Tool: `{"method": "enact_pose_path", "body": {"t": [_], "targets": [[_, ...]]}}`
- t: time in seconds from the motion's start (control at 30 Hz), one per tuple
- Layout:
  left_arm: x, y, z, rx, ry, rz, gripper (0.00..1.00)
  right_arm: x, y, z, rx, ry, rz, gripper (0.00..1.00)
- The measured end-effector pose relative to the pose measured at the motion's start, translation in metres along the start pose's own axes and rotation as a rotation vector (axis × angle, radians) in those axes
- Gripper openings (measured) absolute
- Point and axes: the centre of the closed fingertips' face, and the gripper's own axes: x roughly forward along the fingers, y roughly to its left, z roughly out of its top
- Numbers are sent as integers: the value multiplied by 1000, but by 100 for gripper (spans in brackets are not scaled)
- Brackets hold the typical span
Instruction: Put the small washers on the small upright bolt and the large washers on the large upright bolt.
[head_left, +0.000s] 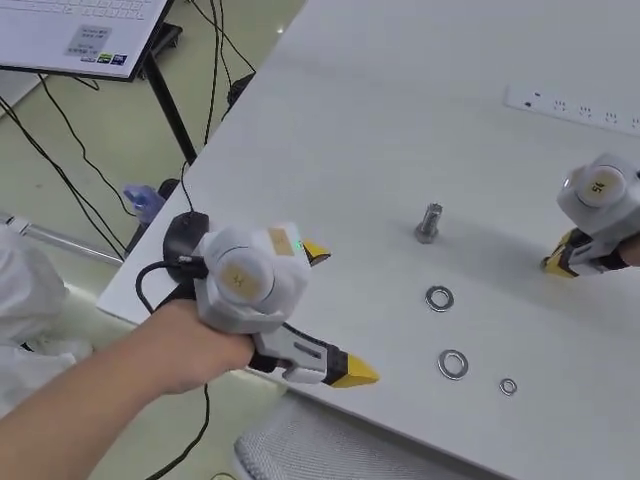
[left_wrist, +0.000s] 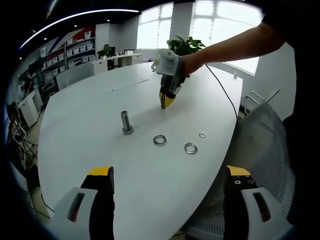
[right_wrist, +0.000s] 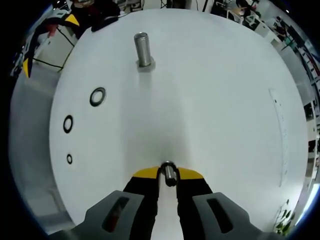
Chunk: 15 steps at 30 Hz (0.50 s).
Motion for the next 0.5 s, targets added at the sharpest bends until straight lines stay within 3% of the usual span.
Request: {"method": "enact_pose_path", "body": {"t": [0.5], "targets": [[-2,0,2,6,-1,0,90,-6,-1,1,0,-10,6,18]]}}
